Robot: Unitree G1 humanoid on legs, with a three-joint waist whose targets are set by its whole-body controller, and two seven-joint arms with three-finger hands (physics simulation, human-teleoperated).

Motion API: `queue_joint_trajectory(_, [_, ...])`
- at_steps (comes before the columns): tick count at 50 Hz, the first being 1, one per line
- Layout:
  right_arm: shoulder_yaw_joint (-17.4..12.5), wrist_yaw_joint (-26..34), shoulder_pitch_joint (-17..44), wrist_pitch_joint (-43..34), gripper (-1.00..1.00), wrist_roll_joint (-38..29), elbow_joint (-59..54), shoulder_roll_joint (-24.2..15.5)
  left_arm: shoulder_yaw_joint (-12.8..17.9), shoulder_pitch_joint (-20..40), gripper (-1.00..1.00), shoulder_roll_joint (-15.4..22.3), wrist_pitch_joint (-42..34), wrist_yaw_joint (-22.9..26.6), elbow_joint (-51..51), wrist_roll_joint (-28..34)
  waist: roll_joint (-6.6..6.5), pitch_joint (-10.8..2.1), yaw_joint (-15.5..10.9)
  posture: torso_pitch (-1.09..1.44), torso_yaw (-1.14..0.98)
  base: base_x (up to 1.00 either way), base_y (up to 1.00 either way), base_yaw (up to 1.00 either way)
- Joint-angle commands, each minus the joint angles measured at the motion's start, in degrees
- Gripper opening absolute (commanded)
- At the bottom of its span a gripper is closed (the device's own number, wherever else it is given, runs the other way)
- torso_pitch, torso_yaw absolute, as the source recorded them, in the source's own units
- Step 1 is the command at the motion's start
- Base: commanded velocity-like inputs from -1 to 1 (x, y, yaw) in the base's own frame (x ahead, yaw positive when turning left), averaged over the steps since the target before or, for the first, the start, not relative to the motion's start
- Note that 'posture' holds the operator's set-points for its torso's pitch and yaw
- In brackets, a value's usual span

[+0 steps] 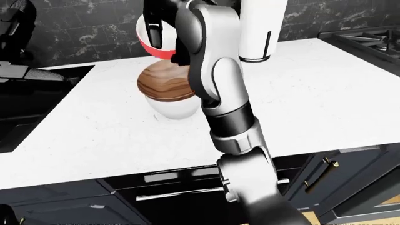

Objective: Stack the bowls from largest to smallest.

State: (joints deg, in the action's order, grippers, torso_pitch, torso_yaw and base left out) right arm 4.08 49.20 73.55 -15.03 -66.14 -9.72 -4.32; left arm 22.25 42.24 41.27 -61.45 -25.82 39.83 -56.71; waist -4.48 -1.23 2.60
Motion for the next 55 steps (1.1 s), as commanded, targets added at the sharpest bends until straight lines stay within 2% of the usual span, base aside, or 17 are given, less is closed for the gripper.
queue_joint_trajectory(1, [-1.01, -2.5, 2.55, 1.45, -1.0, -0.8, 0.43, -0.28, 0.79, 1.05, 1.0, 0.63, 1.3, 0.23, 0.26, 1.02, -0.16, -1.18, 0.01, -0.16, 0.0, 0.0, 0.0, 0.0])
queue_joint_trajectory(12, [-0.53, -3.5, -0.04, 2.86, -1.0, -2.9, -0.3, 1.63, 2.42, 0.98, 1.0, 1.85, 0.7, -0.04, 0.52, -1.63, -0.02, -1.67, -0.6, -0.16, 0.0, 0.0, 0.0, 0.0])
queue_joint_trajectory(24, [-0.31, -5.77, -1.1, 3.63, -1.0, -3.02, -2.93, 2.58, 2.37, 0.95, 1.0, 3.51, 2.09, -0.76, -0.92, -3.31, 0.04, -2.24, -0.83, -0.16, 0.0, 0.0, 0.0, 0.0])
queue_joint_trajectory(46, [0.54, -5.07, -3.42, 4.35, -0.98, -3.38, -3.4, 4.1, 2.16, 0.76, 1.0, 4.26, 3.54, -1.13, -1.93, -3.94, -0.08, -1.99, -0.45, -0.16, 0.0, 0.0, 0.0, 0.0])
queue_joint_trajectory(52, [0.62, -4.72, -4.05, 4.64, -0.9, -3.51, -3.12, 4.42, 2.09, 0.99, 1.0, 4.43, 3.45, -1.5, -1.76, -4.28, -0.15, -1.9, -0.31, -0.16, 0.0, 0.0, 0.0, 0.0])
queue_joint_trajectory(53, [0.69, -4.54, -4.28, 4.82, -0.71, -3.49, -3.15, 4.45, 2.02, 0.83, 1.0, 4.37, 3.53, -1.43, -1.74, -4.15, -0.17, -1.89, -0.29, -0.16, 0.0, 0.0, 0.0, 0.0])
queue_joint_trajectory(55, [0.71, -4.93, -4.61, 5.12, -0.52, -3.58, -3.69, 4.49, 2.1, 0.47, 1.0, 4.24, 3.61, -1.29, -1.59, -3.97, -0.21, -1.88, -0.28, -0.16, 0.0, 0.0, 0.0, 0.0])
